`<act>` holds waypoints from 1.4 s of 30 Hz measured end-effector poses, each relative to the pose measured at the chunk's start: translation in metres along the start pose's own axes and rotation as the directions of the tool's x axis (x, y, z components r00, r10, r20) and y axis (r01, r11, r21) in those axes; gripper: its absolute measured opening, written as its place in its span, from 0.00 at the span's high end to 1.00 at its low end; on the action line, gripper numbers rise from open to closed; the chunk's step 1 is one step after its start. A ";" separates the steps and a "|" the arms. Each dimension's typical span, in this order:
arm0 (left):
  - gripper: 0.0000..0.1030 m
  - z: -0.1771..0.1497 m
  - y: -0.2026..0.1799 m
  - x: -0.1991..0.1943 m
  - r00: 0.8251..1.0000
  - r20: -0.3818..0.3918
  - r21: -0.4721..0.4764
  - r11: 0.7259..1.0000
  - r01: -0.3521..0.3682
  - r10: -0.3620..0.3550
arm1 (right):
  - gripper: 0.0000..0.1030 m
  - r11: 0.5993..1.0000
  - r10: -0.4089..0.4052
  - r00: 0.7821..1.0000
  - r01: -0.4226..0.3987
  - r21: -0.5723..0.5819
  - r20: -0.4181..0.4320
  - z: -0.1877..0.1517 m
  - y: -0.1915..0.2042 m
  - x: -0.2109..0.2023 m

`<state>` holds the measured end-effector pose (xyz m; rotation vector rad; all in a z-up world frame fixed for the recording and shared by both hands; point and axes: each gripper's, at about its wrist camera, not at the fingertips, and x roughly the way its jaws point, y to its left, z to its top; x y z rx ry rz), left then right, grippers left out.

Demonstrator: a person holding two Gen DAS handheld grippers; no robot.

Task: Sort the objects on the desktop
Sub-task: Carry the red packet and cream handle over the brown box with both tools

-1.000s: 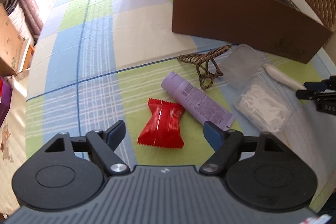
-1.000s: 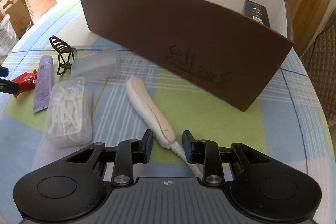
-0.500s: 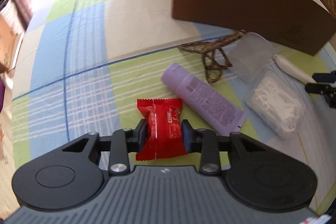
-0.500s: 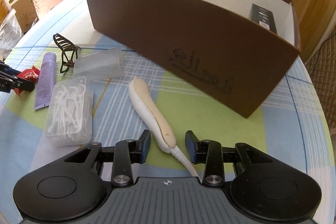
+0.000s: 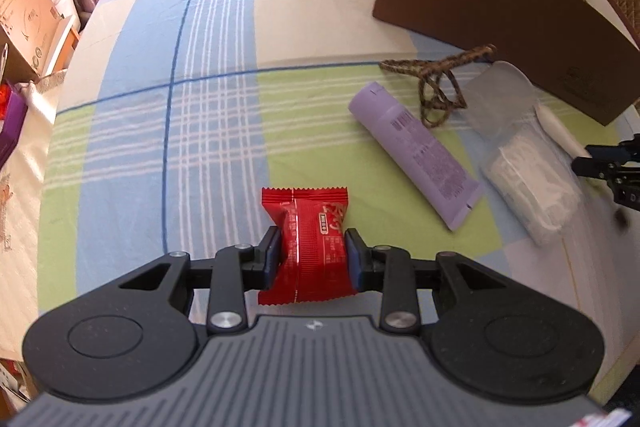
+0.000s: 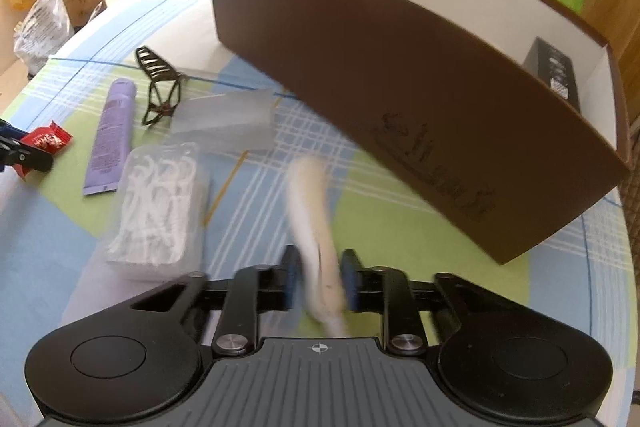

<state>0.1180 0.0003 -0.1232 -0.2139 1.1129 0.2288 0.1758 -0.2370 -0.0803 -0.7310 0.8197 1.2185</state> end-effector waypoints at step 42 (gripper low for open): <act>0.73 0.165 -0.124 -0.079 0.909 0.288 0.234 0.942 0.239 -0.302 | 0.84 0.982 0.092 0.963 -0.130 0.139 0.254 0.117 -0.071 -0.118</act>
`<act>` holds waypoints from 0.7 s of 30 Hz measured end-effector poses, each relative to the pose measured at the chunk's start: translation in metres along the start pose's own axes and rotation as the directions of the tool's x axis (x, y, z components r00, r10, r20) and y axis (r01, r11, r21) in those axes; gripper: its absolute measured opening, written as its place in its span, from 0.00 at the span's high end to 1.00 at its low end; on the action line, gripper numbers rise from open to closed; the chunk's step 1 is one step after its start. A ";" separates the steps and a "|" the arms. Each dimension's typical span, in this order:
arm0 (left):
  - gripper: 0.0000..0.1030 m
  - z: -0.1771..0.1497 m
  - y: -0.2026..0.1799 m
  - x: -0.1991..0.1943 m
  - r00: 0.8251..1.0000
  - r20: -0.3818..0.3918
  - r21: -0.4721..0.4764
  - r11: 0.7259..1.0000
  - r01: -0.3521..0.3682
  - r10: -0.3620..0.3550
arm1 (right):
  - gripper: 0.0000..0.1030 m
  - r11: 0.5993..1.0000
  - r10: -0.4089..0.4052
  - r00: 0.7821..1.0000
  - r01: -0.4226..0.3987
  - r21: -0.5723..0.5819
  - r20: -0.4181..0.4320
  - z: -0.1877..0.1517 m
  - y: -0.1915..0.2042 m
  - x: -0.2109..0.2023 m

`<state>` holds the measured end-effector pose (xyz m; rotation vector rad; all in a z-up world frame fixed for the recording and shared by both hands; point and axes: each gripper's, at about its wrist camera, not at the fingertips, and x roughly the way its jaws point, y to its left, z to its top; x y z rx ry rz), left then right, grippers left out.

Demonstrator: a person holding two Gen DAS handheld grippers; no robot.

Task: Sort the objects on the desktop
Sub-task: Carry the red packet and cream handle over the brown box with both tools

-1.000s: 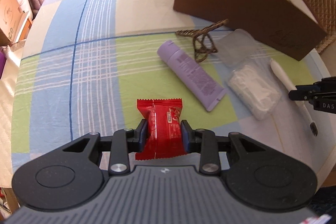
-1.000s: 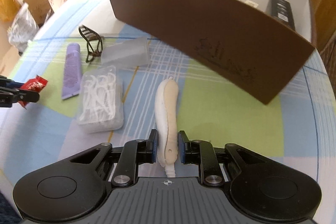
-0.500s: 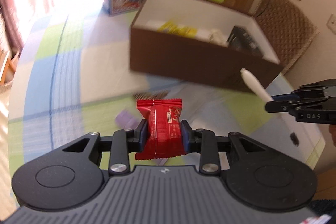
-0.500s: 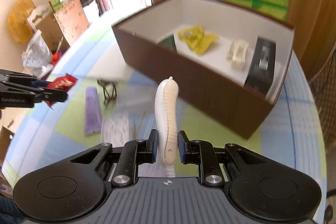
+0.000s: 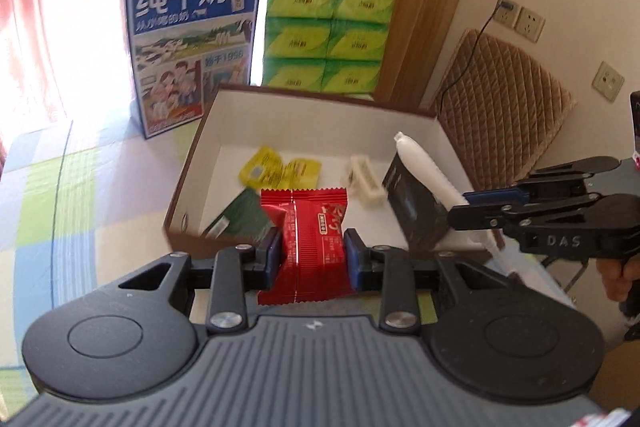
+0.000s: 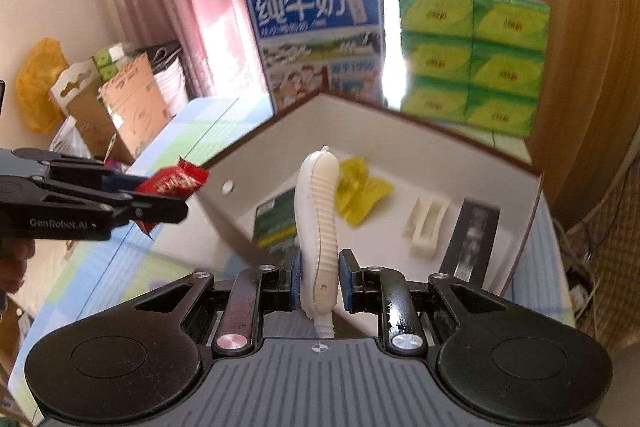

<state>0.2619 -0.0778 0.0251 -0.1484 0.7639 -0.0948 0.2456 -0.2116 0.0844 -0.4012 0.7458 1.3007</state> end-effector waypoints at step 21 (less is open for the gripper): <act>0.73 0.048 -0.001 0.111 0.989 -0.144 -0.102 0.994 0.030 -0.045 | 0.84 0.998 -0.057 0.995 0.059 0.018 -0.081 0.048 -0.054 0.080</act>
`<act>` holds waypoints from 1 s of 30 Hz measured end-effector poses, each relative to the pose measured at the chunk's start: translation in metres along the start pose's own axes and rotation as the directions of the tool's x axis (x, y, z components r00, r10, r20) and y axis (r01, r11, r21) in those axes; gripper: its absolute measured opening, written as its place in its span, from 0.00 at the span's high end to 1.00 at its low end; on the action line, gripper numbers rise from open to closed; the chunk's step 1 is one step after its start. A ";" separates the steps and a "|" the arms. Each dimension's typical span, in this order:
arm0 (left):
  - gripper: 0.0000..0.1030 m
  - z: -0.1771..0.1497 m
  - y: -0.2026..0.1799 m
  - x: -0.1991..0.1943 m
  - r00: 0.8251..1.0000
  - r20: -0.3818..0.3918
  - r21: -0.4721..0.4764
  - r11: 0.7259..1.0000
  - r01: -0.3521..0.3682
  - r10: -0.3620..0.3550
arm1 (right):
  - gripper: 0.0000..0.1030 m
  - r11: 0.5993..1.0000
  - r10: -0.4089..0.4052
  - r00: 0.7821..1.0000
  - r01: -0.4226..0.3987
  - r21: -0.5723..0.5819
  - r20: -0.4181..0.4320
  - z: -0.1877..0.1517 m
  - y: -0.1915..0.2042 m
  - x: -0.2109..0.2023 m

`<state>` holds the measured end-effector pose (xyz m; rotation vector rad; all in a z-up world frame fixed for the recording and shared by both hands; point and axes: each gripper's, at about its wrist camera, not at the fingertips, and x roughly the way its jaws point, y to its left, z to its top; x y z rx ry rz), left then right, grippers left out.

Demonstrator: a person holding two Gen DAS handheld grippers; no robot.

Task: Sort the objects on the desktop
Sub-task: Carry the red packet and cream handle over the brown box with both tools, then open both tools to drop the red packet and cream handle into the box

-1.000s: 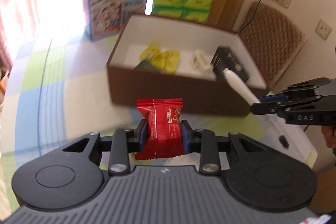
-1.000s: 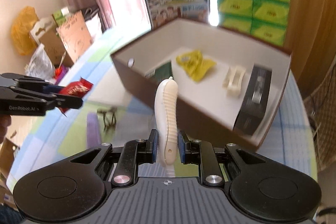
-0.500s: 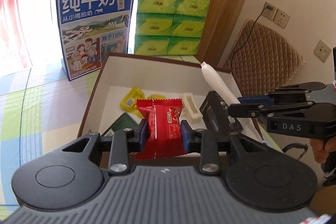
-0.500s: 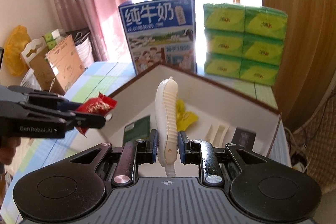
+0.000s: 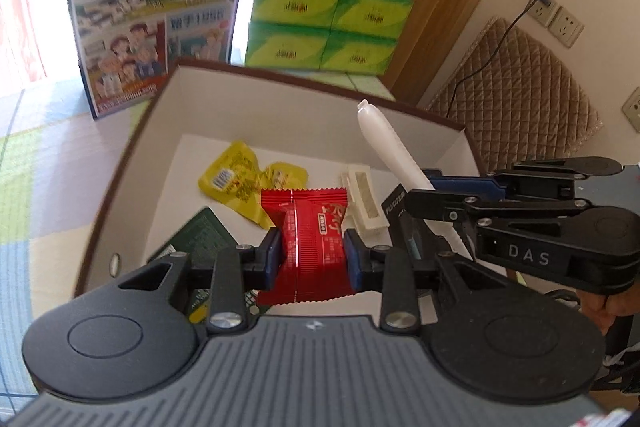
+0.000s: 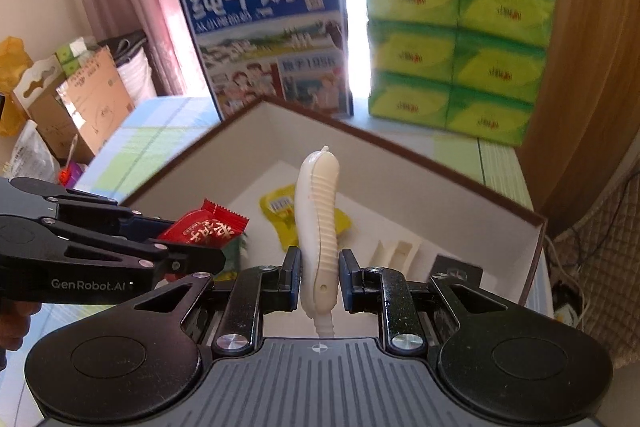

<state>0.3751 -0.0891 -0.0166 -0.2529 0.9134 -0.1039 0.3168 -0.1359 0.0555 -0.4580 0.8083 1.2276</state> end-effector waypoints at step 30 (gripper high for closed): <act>0.72 -0.011 -0.003 0.076 0.981 -0.192 0.017 1.000 -0.017 0.020 | 0.84 0.997 -0.037 0.981 0.022 -0.079 -0.193 -0.026 -0.019 0.048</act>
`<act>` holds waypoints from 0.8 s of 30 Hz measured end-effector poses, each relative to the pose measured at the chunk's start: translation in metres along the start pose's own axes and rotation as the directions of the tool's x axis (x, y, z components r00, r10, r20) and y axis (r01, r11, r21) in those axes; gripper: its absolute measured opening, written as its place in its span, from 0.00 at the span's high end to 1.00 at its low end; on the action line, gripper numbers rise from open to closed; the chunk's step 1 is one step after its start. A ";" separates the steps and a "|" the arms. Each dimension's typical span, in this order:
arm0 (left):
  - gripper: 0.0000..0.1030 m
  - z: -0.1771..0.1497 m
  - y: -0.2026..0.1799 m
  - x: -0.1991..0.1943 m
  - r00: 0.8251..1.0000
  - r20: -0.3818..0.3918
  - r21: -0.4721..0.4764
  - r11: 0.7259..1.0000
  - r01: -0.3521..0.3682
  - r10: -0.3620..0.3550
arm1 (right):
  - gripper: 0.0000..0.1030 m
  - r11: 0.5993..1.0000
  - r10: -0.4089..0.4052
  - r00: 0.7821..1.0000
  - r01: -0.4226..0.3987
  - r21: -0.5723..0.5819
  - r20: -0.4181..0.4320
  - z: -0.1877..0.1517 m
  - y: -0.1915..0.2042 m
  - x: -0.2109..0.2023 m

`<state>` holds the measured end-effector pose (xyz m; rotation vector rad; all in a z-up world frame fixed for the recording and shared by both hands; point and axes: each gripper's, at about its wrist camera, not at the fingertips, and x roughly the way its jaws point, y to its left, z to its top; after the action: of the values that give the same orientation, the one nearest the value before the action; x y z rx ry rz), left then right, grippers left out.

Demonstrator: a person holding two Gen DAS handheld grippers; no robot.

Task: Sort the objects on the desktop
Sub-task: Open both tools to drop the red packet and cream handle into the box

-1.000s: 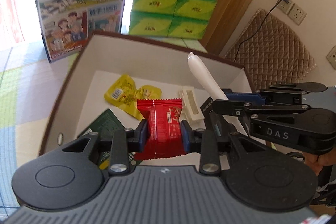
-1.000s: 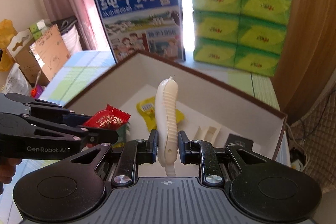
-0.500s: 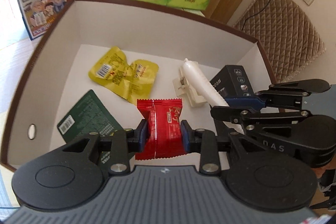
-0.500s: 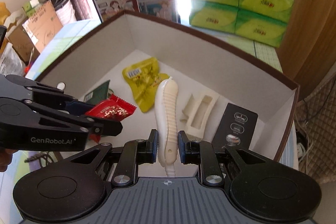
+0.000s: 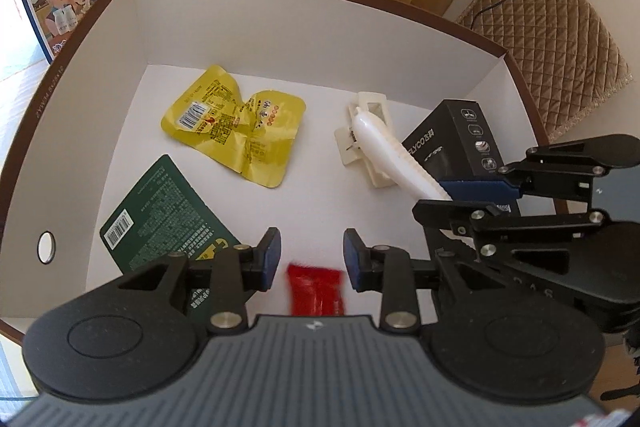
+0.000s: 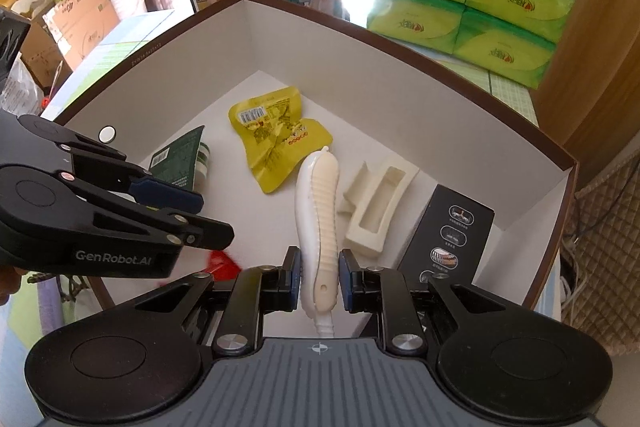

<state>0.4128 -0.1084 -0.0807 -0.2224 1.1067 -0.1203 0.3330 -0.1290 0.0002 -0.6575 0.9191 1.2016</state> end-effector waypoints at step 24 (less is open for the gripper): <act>0.31 0.003 0.007 -0.019 0.992 0.017 0.089 0.988 -0.128 0.127 | 0.21 0.994 -0.047 0.998 0.051 -0.093 0.049 -0.003 0.016 -0.009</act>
<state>0.4067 -0.0973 -0.0641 -0.0711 1.0985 -0.0550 0.3165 -0.1314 0.0071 -0.7204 0.8070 1.2168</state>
